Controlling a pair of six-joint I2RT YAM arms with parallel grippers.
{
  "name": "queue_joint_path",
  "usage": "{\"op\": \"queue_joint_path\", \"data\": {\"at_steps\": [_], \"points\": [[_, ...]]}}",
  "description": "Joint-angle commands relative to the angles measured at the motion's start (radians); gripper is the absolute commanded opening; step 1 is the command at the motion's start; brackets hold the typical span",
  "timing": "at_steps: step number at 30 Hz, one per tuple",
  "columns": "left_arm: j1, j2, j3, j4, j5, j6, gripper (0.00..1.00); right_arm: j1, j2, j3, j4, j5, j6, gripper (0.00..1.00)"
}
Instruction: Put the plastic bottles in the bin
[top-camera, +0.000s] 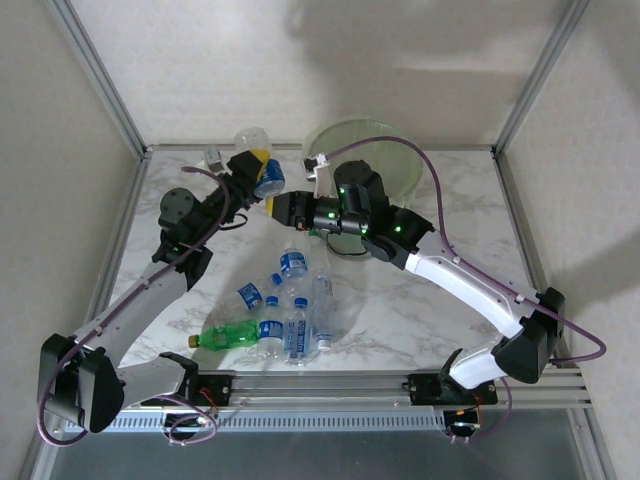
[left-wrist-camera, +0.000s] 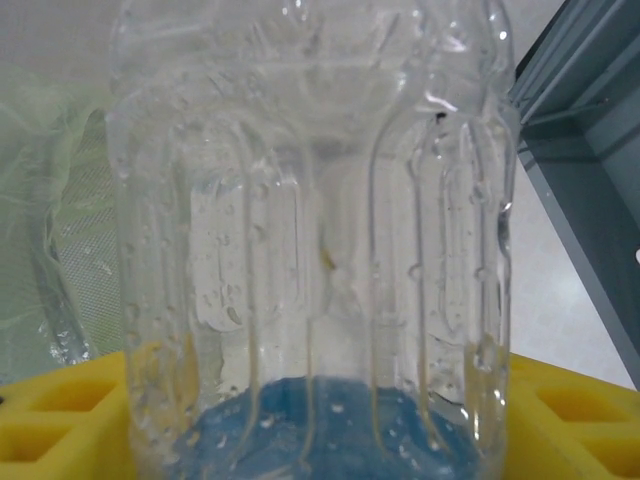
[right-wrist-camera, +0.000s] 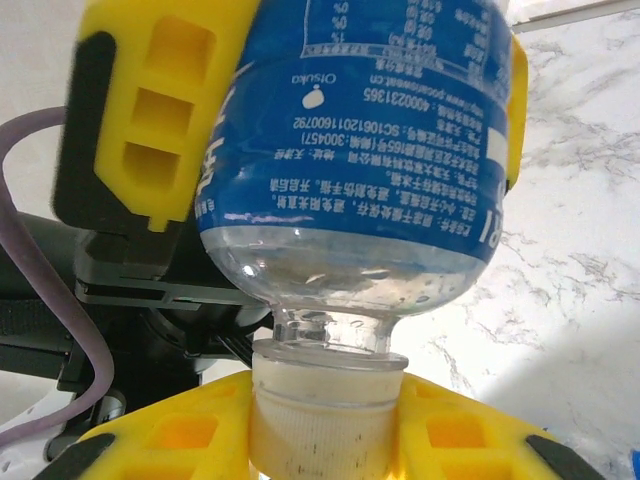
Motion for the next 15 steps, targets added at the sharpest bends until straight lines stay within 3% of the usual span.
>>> {"op": "queue_joint_path", "data": {"at_steps": [1, 4, 15], "points": [[-0.018, -0.023, 0.02, 0.032, 0.035, 0.017, 0.77, -0.02, -0.005, 0.014, -0.023, 0.066, -0.02, 0.22], [-0.025, -0.036, 0.031, -0.02, 0.014, 0.049, 0.99, -0.019, -0.011, 0.021, -0.045, 0.09, -0.026, 0.2], [-0.024, -0.112, 0.142, -0.381, -0.162, 0.285, 1.0, -0.07, -0.096, 0.06, -0.218, 0.252, -0.08, 0.19]]}}
